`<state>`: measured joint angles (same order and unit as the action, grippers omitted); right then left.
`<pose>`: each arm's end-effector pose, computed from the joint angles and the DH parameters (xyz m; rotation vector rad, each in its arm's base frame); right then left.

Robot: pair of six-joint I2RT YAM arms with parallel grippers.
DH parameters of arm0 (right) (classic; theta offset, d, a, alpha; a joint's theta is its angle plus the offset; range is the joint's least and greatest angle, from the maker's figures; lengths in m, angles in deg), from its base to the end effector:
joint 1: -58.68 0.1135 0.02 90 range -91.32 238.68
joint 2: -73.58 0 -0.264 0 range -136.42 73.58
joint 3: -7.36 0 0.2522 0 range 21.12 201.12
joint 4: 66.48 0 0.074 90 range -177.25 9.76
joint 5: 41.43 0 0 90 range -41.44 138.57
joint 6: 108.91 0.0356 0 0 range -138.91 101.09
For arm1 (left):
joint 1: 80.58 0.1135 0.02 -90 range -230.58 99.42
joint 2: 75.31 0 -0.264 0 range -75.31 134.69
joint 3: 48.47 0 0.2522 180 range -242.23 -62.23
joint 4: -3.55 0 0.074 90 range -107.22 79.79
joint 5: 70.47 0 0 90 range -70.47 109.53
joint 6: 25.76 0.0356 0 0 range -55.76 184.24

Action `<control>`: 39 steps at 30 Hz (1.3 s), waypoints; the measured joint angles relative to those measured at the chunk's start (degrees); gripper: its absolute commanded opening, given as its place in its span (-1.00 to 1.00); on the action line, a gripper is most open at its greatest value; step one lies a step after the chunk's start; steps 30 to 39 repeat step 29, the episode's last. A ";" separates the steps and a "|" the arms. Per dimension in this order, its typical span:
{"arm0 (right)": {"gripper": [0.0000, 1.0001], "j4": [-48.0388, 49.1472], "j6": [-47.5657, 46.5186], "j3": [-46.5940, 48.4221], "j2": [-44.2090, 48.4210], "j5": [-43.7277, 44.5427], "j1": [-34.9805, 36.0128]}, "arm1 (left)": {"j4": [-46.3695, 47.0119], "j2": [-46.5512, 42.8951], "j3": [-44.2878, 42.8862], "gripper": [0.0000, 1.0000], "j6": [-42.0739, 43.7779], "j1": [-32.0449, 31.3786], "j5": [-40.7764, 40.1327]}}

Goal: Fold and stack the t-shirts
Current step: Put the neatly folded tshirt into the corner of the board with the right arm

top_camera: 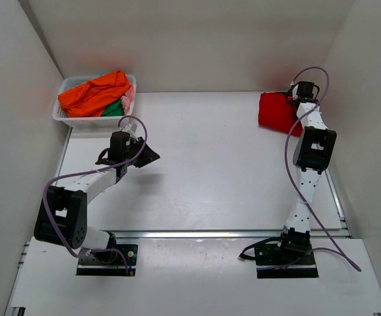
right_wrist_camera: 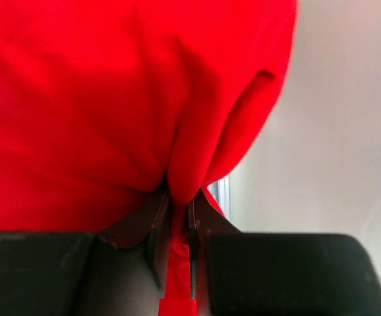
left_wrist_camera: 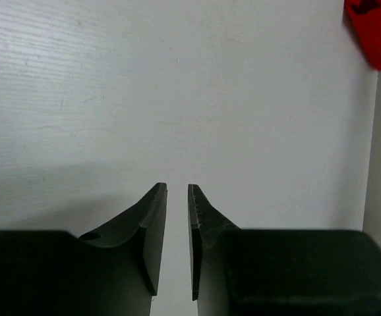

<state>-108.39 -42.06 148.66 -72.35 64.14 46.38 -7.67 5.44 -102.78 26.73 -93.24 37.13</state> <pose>0.5496 -0.1296 0.1624 -0.0979 2.4313 -0.6112 0.2794 -0.0738 0.1958 -0.3257 2.2961 -0.8060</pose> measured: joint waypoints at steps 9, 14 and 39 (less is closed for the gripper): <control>0.18 12.39 -2.01 2.43 -4.11 -1.62 -0.28 | -5.62 0.28 -0.02 0.97 5.49 -1.44 2.43; 1.00 15.30 -1.07 2.99 -3.21 6.34 -0.74 | -7.37 -0.63 -0.15 0.96 7.69 -0.94 4.02; 0.98 3.13 14.47 -35.12 50.80 12.41 26.25 | -22.23 -25.11 -0.24 0.97 17.81 -7.82 2.60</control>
